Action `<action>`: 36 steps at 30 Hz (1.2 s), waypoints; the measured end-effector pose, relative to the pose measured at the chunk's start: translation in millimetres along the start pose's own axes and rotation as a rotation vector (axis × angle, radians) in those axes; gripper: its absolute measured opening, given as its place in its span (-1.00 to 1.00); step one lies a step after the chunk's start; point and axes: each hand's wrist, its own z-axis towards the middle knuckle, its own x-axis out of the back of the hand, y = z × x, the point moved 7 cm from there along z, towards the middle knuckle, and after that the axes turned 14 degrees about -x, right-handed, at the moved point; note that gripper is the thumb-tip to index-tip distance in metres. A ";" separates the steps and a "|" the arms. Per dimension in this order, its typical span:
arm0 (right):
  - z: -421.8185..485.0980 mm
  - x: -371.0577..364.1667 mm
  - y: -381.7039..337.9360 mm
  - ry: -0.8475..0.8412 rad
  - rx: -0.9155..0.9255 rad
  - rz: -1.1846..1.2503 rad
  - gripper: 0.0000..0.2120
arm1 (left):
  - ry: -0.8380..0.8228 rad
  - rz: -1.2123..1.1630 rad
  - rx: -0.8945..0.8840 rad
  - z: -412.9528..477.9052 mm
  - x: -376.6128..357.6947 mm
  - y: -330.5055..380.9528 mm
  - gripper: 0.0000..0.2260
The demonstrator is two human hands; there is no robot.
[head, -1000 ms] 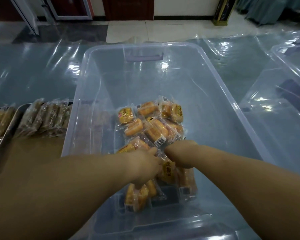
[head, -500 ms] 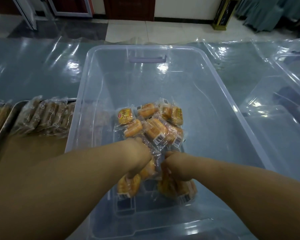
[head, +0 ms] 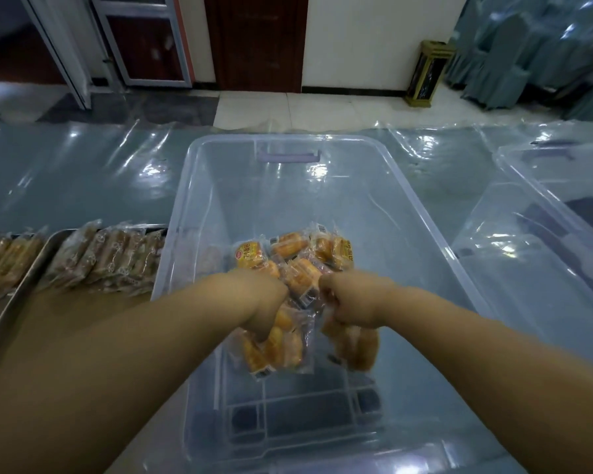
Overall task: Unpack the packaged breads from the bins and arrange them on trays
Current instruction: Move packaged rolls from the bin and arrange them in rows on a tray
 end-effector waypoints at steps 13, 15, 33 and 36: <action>-96.3 102.6 18.1 0.769 -0.088 0.465 -0.97 | 0.951 -0.220 0.248 -137.8 40.7 -18.4 -0.64; -115.5 110.1 7.9 0.917 -0.019 0.572 -0.92 | 1.158 -0.315 0.258 -165.6 32.9 -19.4 -0.62; -182.6 81.5 -305.2 1.155 0.387 0.875 -0.84 | 1.617 -0.606 0.396 -429.5 -163.7 -133.6 -0.66; -165.5 53.8 -369.3 1.069 0.369 0.885 -0.82 | 1.577 -0.717 0.433 -454.8 -220.5 -170.4 -0.62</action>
